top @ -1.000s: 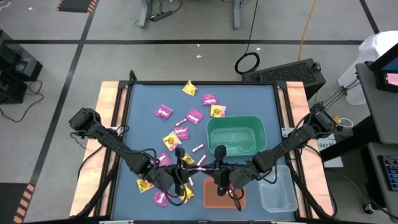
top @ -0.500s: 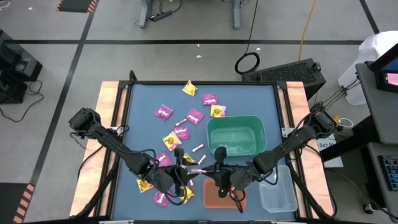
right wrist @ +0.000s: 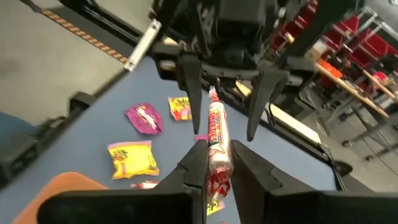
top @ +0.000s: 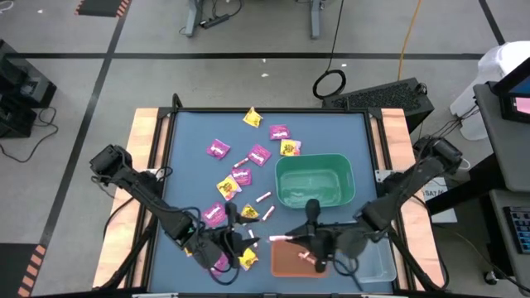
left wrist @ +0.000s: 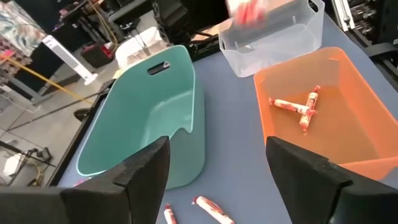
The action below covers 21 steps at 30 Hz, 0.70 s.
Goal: Sort candy
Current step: Put the white candy into the orange bin
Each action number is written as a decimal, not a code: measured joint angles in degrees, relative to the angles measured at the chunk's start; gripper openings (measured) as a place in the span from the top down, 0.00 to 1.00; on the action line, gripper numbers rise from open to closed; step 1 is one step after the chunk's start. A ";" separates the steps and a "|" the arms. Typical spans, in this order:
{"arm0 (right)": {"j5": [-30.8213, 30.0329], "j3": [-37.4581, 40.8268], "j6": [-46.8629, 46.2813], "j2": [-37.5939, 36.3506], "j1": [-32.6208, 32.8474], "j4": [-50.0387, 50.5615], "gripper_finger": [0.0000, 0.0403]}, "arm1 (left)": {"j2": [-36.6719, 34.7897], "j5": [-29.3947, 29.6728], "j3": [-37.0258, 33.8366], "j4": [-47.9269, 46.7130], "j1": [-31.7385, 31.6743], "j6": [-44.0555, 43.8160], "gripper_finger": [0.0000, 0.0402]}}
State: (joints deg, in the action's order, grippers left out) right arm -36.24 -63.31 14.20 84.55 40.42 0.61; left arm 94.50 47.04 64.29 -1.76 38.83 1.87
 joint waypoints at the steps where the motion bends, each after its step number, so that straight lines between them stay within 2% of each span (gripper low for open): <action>1: -0.05 0.00 0.00 -1.08 0.50 0.43 0.90 | -0.02 0.05 0.00 0.02 0.00 0.00 0.32; 9: -0.08 0.00 -0.15 -7.27 4.09 3.46 0.90 | -0.05 1.47 0.00 0.00 -0.24 0.00 0.32; 17: 0.72 0.00 -3.27 -10.43 4.42 5.21 0.90 | -0.05 1.47 0.00 0.10 -0.24 0.78 0.32; 21: 2.55 0.00 -10.95 -12.16 3.54 5.26 0.90 | -0.05 1.42 0.00 1.84 -0.24 2.98 0.32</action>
State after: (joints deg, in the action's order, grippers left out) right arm -33.69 -63.31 3.24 72.39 43.96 5.88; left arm 94.45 48.47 64.29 0.08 38.59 4.85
